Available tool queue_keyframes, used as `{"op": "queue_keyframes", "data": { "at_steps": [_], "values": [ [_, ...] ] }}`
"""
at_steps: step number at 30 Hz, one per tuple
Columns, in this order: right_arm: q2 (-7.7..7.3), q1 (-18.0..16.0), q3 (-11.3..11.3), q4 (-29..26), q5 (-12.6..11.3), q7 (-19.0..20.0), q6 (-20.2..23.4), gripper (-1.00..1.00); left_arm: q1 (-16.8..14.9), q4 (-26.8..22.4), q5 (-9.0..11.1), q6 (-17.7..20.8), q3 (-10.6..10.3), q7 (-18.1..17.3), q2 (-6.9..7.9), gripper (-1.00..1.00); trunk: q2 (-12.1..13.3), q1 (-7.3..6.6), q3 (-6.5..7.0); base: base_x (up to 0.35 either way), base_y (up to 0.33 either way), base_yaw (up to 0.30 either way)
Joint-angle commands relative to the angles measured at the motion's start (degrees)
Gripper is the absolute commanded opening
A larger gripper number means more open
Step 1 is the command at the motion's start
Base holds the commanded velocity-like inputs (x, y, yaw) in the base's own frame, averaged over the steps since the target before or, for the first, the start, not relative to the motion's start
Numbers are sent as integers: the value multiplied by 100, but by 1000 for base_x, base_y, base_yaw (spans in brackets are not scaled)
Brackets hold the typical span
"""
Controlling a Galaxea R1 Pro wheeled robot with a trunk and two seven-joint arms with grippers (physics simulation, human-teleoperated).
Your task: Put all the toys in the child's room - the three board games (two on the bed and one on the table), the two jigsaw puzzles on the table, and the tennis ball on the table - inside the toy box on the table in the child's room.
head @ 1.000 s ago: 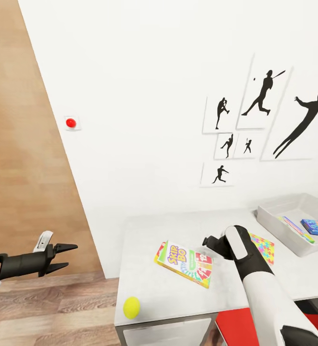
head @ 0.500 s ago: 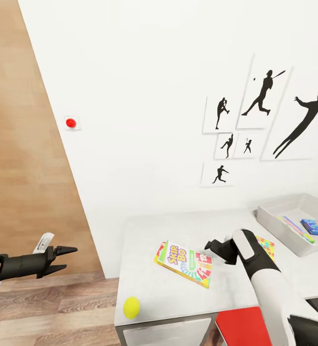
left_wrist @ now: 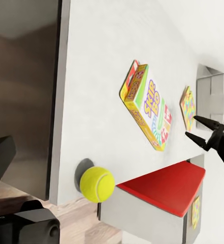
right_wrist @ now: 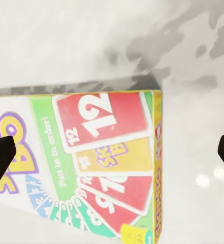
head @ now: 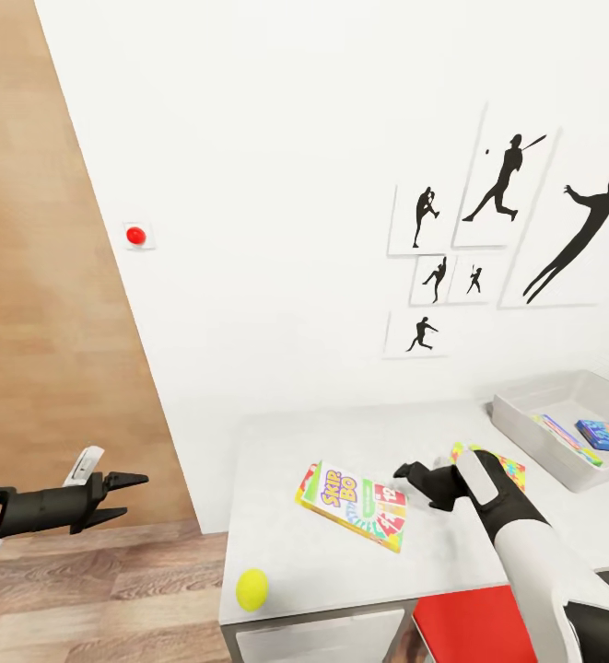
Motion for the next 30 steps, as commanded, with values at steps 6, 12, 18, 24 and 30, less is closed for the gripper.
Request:
{"op": "queue_keyframes", "data": {
  "at_steps": [6, 12, 18, 24, 30],
  "values": [
    [12, 7, 34, -30, -33, 170, -161, 100, -7, 5, -45, 1, -15, -59, 4, 100, -13, 4, -13, 0, 0, 0],
    [8, 23, 52, -37, -18, 220, -229, 100, -8, 5, -45, 1, -15, -58, 3, 100, -13, 4, -13, 0, 0, 0],
    [6, 28, 54, -38, -21, 227, -270, 100, -9, 5, -45, 1, -15, -59, 6, 100, -13, 4, -13, 0, 0, 0],
    [12, 32, 54, -38, -23, 229, -303, 100, -9, 12, -45, 1, -11, -59, 6, 100, -13, 4, -18, 0, 69, 0],
    [7, 36, 56, -38, -23, 229, -313, 100, -7, 15, -45, 1, -10, -59, 6, 100, -13, 4, -54, 0, 144, 0]
  ]
}}
